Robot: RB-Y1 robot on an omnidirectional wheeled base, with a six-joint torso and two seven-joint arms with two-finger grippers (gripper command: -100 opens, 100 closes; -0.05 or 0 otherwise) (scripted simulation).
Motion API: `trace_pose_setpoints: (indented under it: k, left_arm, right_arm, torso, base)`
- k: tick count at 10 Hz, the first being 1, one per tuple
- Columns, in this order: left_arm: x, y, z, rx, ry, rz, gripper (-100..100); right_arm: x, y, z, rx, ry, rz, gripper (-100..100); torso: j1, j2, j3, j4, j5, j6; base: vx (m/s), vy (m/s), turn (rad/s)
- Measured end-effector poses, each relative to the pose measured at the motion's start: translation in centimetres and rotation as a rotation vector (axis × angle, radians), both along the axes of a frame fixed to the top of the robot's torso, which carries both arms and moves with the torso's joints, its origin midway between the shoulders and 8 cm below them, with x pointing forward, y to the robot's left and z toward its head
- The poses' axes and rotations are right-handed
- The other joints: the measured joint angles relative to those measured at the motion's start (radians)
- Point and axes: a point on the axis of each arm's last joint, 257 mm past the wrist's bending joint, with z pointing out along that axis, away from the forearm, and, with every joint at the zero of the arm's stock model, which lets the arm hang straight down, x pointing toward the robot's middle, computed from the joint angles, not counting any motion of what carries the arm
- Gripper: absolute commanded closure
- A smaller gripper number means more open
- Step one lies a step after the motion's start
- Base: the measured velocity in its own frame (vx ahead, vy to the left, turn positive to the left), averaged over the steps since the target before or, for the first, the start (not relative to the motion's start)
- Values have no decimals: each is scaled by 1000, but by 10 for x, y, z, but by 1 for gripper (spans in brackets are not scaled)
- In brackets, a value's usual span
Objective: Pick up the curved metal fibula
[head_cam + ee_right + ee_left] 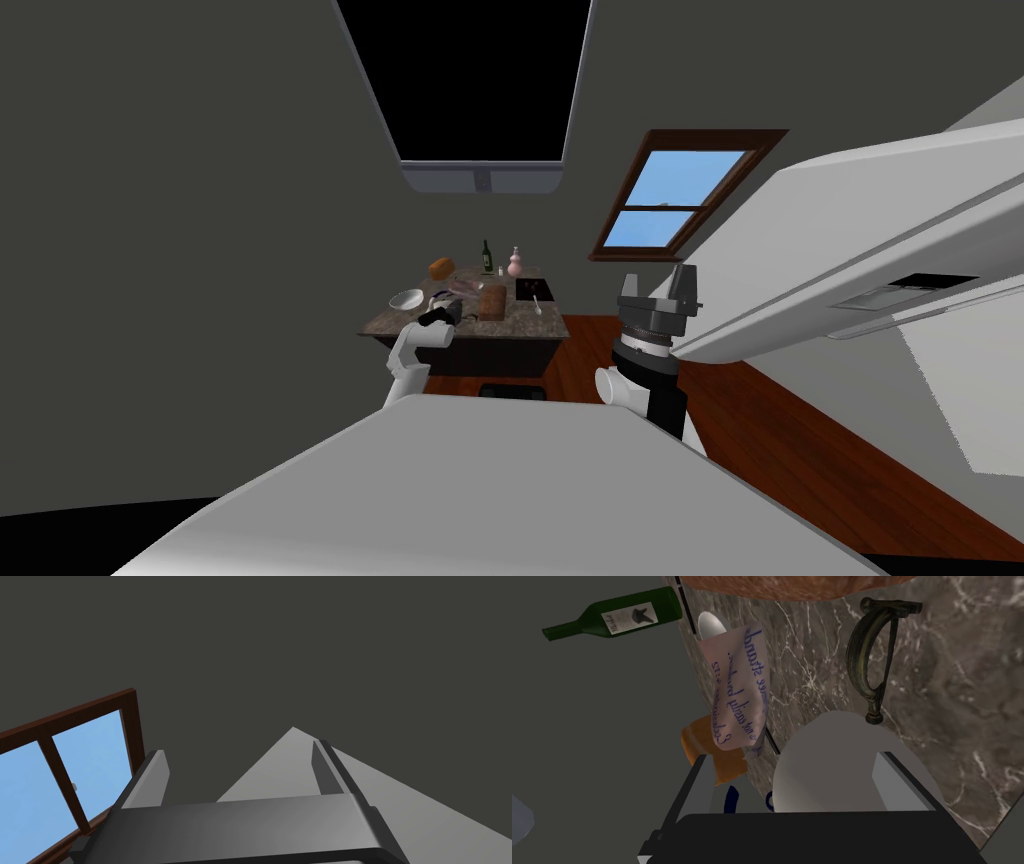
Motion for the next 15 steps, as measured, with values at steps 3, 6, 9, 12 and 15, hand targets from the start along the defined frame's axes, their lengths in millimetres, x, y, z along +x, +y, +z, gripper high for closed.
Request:
trace_pose_setpoints:
  k: [3,6,9,12,15]
  left_arm:
    - [-13,1,-22,-56,89,41,-100]
    - [-25,-8,-46,-129,169,74,-100]
    - [-30,-16,-56,-165,202,84,0]
    - [-26,-15,-63,-165,204,83,-100]
    - [-24,-16,-67,-165,202,82,100]
  right_arm:
    - [0,0,0,0,0,0,0]
    - [0,0,0,0,0,0,0]
    - [0,0,0,0,0,0,0]
    - [0,0,0,0,0,0,0]
    - [0,0,0,0,0,0,0]
  torso:
    - [-1,-2,-1,0,0,0]
    - [0,1,1,0,0,0]
    - [2,4,2,1,0,0]
    - [3,3,2,1,1,0]
    - [3,4,2,1,1,0]
  base:
    - [94,-45,49]
    - [45,-31,29]
    - [10,-8,4]
    - [32,6,4]
    - [6,1,0]
